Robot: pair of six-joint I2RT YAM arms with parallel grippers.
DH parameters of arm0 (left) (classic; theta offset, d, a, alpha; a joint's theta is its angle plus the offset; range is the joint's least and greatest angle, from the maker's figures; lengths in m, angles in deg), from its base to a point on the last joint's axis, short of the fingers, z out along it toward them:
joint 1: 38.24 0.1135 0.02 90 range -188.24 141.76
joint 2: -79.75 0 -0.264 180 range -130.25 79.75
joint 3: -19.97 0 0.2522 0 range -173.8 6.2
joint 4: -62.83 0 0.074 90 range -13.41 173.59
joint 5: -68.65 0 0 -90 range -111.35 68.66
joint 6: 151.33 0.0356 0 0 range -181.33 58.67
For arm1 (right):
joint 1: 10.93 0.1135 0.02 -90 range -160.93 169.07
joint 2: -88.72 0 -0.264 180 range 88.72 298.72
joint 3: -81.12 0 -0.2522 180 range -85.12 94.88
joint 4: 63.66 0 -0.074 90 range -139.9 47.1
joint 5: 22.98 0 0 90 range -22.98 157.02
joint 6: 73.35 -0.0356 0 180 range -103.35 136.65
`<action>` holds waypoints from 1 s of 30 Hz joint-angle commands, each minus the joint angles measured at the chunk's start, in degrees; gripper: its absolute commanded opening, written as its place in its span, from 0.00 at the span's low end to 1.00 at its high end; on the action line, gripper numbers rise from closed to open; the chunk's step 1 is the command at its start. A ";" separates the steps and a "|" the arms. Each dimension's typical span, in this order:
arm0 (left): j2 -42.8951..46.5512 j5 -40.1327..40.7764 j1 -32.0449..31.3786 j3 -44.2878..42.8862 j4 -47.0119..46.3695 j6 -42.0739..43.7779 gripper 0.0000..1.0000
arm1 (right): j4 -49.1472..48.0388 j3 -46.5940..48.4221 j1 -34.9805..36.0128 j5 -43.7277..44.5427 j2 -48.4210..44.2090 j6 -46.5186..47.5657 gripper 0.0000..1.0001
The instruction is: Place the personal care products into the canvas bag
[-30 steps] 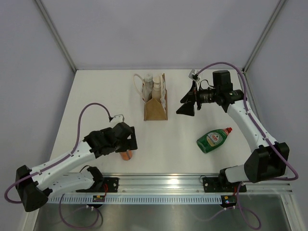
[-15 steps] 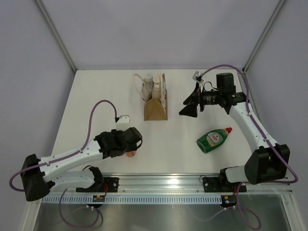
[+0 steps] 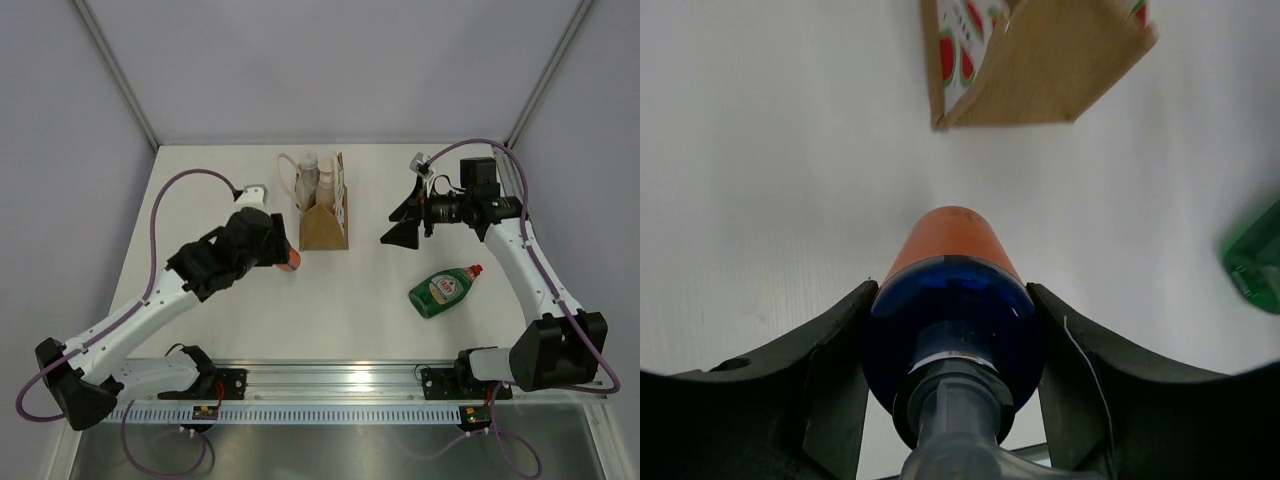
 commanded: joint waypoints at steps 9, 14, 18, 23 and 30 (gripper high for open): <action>-16.70 -14.82 14.27 -36.80 -11.77 10.99 0.00 | 5.95 -0.20 -2.87 -1.82 -3.23 4.49 1.00; -25.14 -16.67 17.01 -42.86 -12.39 12.74 0.00 | 7.88 -0.46 -4.28 -1.74 -4.81 6.25 1.00; -31.65 -16.58 17.45 -46.73 -10.19 16.26 0.00 | 8.41 -1.08 -5.86 -2.00 -5.69 6.87 0.99; -37.54 -16.93 17.71 -48.85 -6.41 20.48 0.00 | 7.89 -3.01 -6.91 -1.74 -6.39 7.57 0.99; -42.82 -15.01 17.89 -47.89 -6.84 23.30 0.00 | 8.06 -3.80 -7.00 -1.12 -6.05 8.53 0.99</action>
